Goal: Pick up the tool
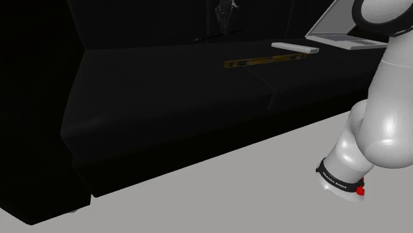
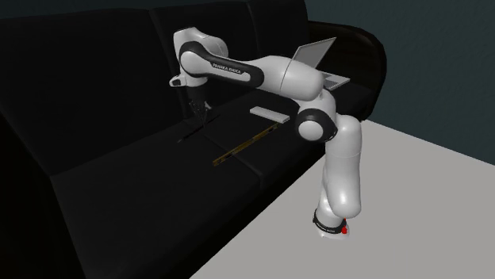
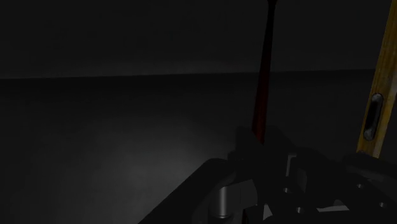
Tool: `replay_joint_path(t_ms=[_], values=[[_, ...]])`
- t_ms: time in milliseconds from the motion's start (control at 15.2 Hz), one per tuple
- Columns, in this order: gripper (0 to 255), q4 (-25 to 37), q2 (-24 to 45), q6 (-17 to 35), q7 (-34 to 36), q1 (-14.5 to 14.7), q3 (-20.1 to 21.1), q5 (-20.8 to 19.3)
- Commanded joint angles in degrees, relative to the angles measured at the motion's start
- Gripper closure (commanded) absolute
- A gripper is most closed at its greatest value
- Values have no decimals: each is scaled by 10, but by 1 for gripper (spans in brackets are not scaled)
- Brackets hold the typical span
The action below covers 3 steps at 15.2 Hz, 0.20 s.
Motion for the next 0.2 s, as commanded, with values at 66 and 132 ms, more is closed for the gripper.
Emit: replay_joint_path(t_ms=[66, 132], values=[[255, 33, 11, -23, -1, -4, -1, 4], [255, 33, 11, -23, -1, -4, -1, 4]])
